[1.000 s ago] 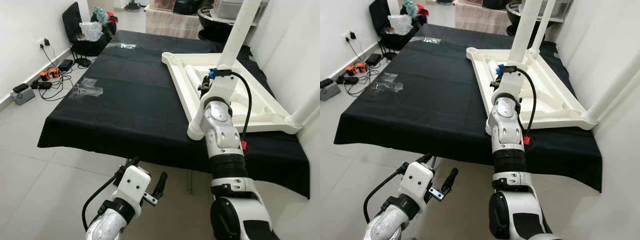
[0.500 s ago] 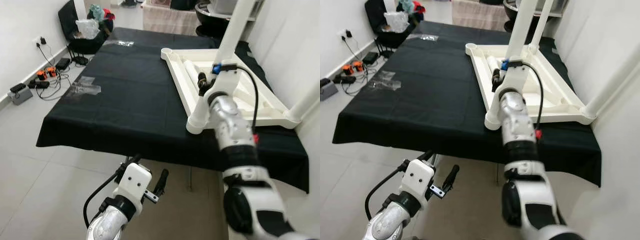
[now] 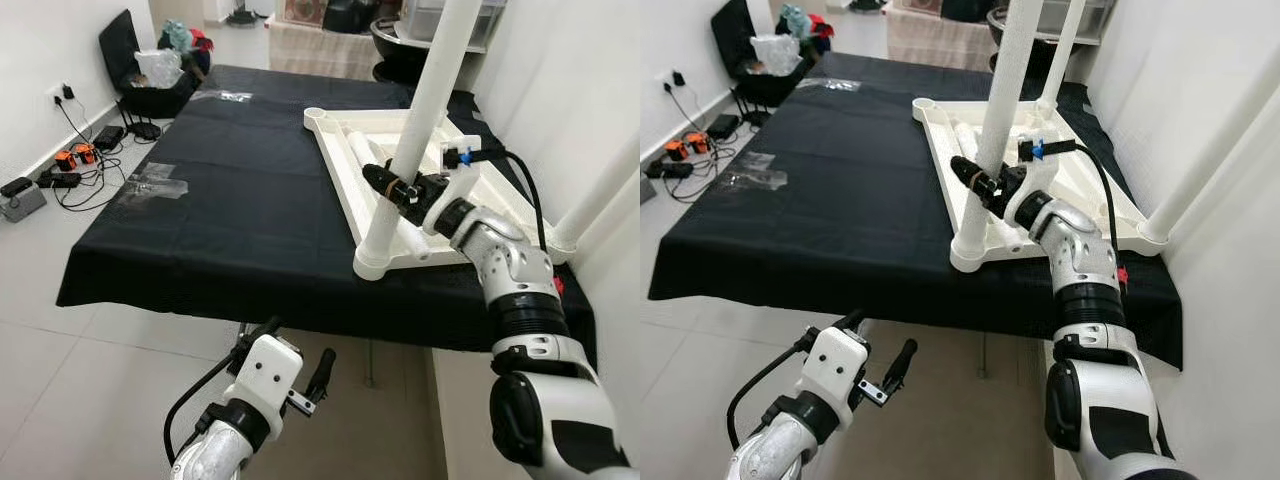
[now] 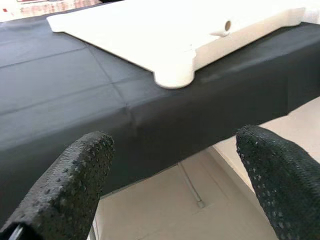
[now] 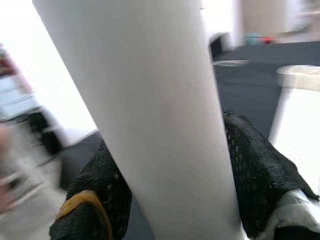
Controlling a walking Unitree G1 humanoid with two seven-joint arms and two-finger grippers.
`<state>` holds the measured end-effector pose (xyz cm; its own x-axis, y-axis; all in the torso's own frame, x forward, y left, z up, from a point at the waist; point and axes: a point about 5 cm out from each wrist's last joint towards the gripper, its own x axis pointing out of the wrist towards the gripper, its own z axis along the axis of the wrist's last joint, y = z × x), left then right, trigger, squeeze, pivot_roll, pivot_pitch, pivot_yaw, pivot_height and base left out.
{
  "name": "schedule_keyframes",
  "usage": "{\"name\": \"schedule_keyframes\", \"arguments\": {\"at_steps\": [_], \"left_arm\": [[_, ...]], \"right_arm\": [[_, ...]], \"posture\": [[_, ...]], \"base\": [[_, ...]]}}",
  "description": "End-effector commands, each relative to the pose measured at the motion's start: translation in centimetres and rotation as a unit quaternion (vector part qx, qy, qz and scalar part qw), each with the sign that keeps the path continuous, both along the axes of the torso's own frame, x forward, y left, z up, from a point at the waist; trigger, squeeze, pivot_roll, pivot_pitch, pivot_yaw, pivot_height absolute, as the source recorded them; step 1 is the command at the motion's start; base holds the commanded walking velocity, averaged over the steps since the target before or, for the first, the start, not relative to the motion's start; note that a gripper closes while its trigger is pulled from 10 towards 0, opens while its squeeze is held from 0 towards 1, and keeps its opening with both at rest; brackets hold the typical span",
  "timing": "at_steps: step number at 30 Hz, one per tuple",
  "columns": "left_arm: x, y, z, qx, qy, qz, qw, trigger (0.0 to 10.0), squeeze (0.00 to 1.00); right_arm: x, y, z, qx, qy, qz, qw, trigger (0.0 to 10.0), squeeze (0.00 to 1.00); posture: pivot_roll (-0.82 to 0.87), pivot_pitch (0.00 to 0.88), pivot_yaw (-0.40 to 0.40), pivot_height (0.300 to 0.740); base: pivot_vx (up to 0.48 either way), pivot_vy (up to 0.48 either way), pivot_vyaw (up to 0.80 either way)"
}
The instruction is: Building children table
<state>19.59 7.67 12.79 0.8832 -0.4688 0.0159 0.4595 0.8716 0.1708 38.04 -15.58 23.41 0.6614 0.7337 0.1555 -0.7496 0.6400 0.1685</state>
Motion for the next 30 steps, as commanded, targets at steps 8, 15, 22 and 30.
{"name": "schedule_keyframes", "arguments": {"at_steps": [8,15,22,30], "left_arm": [[-0.2,-0.1,-0.4,0.007,0.010,-0.002,1.000,10.0,0.00],[-0.3,-0.1,-0.5,0.005,0.010,-0.001,1.000,10.0,0.00],[-0.3,-0.2,-0.5,0.005,0.010,-0.001,1.000,10.0,0.00],[-0.4,0.0,-0.6,0.007,0.011,-0.001,1.000,10.0,0.00]], "right_arm": [[-0.4,3.4,-0.2,-0.014,-0.021,0.113,0.993,10.0,0.00],[0.6,4.0,-0.7,-0.072,-0.042,0.032,0.996,0.0,0.00],[1.7,1.8,-1.5,-0.087,-0.015,-0.144,0.986,0.0,0.00],[0.9,-2.6,-4.0,-0.115,0.073,-0.467,0.873,0.0,0.00]], "posture": [[0.08,0.103,-0.096,0.740],[0.07,0.094,-0.102,0.740],[0.08,0.084,-0.108,0.740],[0.07,0.079,-0.088,0.740]], "base": [[0.000,0.000,0.00],[0.000,0.000,0.00],[0.000,0.000,0.00],[0.000,0.000,0.00]]}}
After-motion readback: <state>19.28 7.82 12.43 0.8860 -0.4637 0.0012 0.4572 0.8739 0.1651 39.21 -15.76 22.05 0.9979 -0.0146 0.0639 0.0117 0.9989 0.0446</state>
